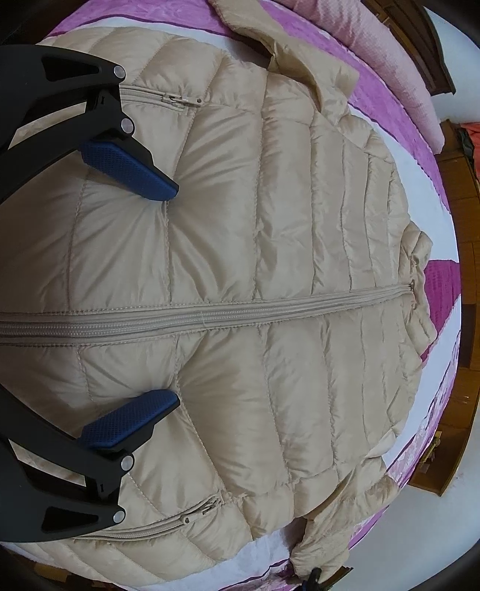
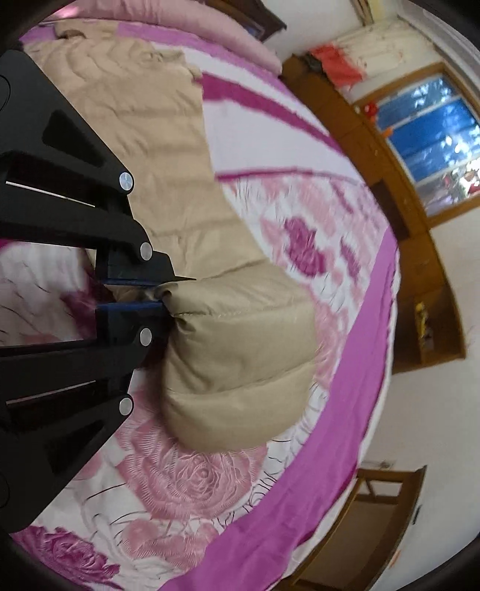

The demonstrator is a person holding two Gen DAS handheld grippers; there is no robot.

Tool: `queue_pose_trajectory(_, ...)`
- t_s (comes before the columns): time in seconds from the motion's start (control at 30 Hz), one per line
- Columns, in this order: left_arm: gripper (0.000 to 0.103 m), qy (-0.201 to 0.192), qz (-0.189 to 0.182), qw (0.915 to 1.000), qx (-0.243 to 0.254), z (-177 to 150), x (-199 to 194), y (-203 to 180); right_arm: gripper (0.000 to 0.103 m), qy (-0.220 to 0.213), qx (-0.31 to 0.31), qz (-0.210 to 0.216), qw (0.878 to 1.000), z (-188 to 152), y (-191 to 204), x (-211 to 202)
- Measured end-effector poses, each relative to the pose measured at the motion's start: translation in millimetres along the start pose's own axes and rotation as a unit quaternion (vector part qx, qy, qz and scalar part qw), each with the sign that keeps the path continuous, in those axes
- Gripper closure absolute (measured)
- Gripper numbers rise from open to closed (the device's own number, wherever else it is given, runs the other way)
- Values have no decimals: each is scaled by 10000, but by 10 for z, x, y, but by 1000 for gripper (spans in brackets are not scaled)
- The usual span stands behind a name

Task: Fold large clothes
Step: 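Close the right gripper on the sleeve cuff and lift it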

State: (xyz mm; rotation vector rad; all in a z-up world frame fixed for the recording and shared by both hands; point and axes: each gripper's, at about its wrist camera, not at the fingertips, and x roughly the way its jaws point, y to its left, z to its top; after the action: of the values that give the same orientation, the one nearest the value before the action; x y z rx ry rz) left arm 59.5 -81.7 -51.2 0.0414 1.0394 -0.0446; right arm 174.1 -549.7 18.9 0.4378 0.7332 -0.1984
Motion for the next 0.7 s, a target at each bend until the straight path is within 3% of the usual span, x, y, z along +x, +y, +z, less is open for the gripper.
queue_pose_trajectory(0.5, 5, -126, -8, 9999, -115, 34, -274, 244, 96, -751, -258, 1424, 9866, -150, 756, -1375)
queue_pose_trajectory(0.7, 5, -189, 56, 9996, -199, 76, -403, 453, 96, -750, -546, 1826, 9788, -239, 1289, -1622)
